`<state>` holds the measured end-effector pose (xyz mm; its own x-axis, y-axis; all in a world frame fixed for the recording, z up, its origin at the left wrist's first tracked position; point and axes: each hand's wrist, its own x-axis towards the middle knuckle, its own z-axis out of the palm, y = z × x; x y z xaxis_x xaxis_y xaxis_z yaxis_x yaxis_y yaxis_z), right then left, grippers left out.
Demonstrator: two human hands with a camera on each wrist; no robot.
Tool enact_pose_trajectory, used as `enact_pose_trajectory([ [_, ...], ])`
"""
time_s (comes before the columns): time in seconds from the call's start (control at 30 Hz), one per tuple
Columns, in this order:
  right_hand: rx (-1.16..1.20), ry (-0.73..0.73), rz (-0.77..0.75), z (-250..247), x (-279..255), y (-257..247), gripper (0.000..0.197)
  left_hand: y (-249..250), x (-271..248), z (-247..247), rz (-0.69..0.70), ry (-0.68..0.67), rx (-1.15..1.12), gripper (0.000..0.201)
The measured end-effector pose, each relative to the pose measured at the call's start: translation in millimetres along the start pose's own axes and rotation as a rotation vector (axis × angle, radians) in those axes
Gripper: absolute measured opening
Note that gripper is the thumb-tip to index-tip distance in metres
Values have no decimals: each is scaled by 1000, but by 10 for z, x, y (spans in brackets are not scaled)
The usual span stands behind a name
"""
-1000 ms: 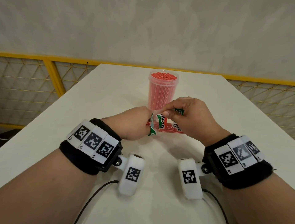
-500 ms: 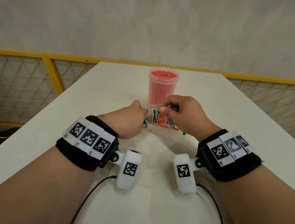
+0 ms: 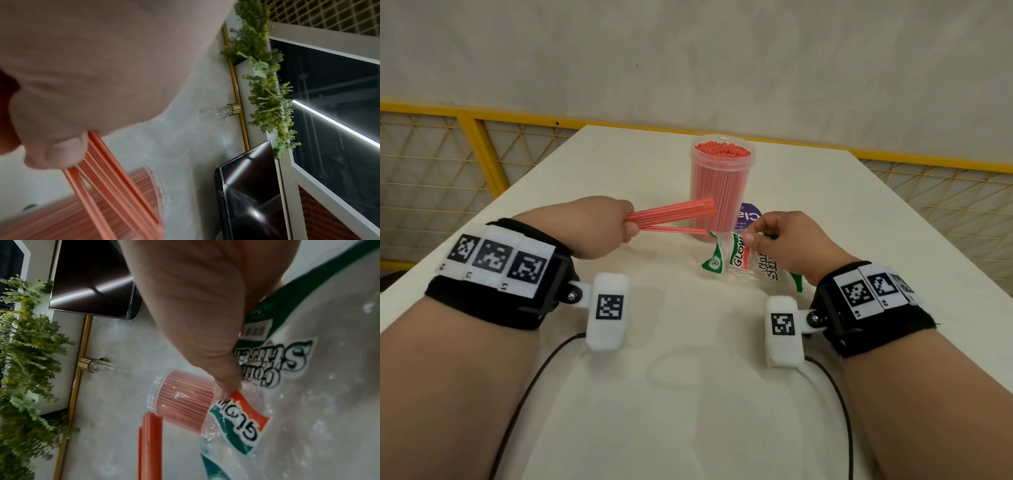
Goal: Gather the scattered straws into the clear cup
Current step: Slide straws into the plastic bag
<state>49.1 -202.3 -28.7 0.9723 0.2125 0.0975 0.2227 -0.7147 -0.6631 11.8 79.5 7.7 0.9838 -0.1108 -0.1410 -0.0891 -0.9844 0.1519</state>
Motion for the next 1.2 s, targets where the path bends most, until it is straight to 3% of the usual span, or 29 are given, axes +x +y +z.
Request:
enact_pose_trajectory([
  [0.17, -41, 86, 27, -19, -11, -101, 22, 177, -74, 98, 107, -79, -536, 19],
  [0.27, -32, 150, -56, -122, -107, -230, 32, 310, -106, 159, 152, -127, -835, 19],
  [0.33, 135, 131, -123, -150, -199, -348, 39, 393, -123, 177, 195, -150, -1003, 20],
  [0.4, 443, 12, -157, -131, -295, -472, 48, 467, -134, 197, 224, -196, -1127, 23],
  [0.53, 859, -126, -197, -35, -389, -625, 30, 598, -167, 248, 250, -340, -1180, 22],
  [0.63, 941, -168, -200, -4, -403, -644, 22, 638, -190, 260, 271, -371, -1139, 23],
  [0.77, 821, -89, -276, -55, -418, -644, 3, 595, -213, 156, 338, -209, -908, 18],
  [0.9, 559, -136, -280, -149, -440, -585, 5, 507, -162, 55, 360, 205, -821, 22],
  [0.97, 421, -185, -281, -140, -461, -573, 3, 517, -169, 36, 482, 333, -881, 32],
  [1.07, 316, -196, -240, -58, -450, -567, 12, 591, -214, 62, 694, 359, -861, 50],
  [1.2, 297, -221, -182, 12, -434, -550, 13, 630, -228, 129, 710, 334, -695, 58],
])
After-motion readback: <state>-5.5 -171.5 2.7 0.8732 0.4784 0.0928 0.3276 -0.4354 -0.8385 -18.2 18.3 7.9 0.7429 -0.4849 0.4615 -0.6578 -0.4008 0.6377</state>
